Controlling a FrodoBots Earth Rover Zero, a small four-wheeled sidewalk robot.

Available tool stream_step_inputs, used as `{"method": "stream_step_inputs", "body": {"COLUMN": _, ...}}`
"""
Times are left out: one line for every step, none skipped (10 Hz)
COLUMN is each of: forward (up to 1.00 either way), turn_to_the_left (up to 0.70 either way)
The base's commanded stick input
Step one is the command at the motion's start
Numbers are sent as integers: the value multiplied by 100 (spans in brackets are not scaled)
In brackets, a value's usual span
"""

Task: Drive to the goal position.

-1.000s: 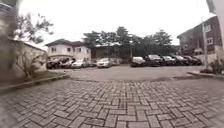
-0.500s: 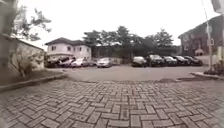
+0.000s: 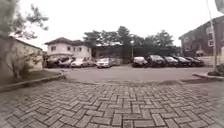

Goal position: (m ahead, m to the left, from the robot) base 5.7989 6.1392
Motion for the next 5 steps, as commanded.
{"method": "stream_step_inputs", "body": {"forward": 50, "turn_to_the_left": 0}}
{"method": "stream_step_inputs", "body": {"forward": 50, "turn_to_the_left": 0}}
{"method": "stream_step_inputs", "body": {"forward": 50, "turn_to_the_left": 0}}
{"method": "stream_step_inputs", "body": {"forward": 50, "turn_to_the_left": 0}}
{"method": "stream_step_inputs", "body": {"forward": 50, "turn_to_the_left": 0}}
